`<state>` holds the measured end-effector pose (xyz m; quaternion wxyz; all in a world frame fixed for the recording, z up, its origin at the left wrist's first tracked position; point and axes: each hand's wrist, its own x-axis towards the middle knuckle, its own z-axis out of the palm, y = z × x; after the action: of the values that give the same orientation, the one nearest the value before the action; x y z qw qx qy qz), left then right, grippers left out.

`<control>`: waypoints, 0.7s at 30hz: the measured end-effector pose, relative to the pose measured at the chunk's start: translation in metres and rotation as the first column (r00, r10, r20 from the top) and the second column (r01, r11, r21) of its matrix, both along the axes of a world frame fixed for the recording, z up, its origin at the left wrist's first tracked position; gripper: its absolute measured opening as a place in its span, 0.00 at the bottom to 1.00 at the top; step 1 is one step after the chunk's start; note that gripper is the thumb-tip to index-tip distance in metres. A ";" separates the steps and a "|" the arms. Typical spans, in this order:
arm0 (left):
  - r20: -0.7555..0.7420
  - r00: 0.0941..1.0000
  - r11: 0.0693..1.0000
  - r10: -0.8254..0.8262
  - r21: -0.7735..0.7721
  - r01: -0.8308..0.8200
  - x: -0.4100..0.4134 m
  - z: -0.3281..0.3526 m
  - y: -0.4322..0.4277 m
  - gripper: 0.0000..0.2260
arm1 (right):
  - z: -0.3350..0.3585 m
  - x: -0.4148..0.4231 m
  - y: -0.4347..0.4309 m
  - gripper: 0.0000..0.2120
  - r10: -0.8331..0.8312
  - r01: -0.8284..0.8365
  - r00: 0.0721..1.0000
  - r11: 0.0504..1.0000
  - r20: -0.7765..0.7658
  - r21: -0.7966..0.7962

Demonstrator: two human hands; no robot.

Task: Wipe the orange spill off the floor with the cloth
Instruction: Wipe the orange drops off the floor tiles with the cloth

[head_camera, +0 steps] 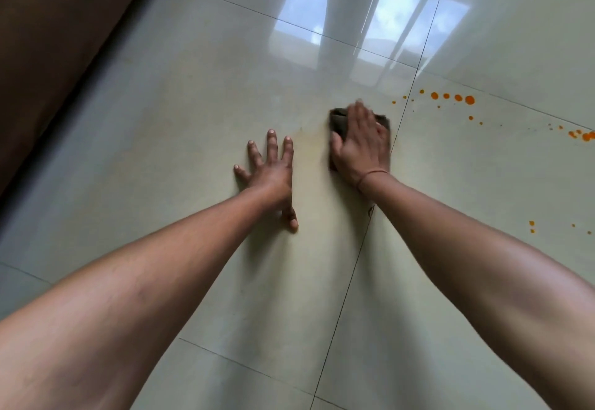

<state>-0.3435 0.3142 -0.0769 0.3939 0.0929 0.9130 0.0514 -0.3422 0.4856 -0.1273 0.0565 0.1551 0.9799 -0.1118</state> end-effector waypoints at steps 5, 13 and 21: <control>0.012 1.000 1.000 0.002 0.014 -0.002 0.000 0.006 -0.001 0.71 | 0.010 0.078 0.017 0.33 0.575 -0.576 0.817 0.818 0.035 0.001; 0.032 0.999 1.000 -0.011 -0.021 0.012 -0.002 0.008 0.003 0.74 | 0.005 0.013 -0.009 0.37 0.136 -0.136 0.991 0.991 -0.015 0.010; 0.025 1.000 1.000 -0.012 -0.017 0.012 0.000 0.006 0.000 0.73 | 0.005 0.059 0.041 0.35 0.167 -0.167 0.986 0.986 0.005 -0.008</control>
<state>-0.3436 0.3145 -0.0709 0.4063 0.0944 0.9079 0.0425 -0.2833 0.5262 -0.1224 0.0689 0.0724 0.9889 -0.1097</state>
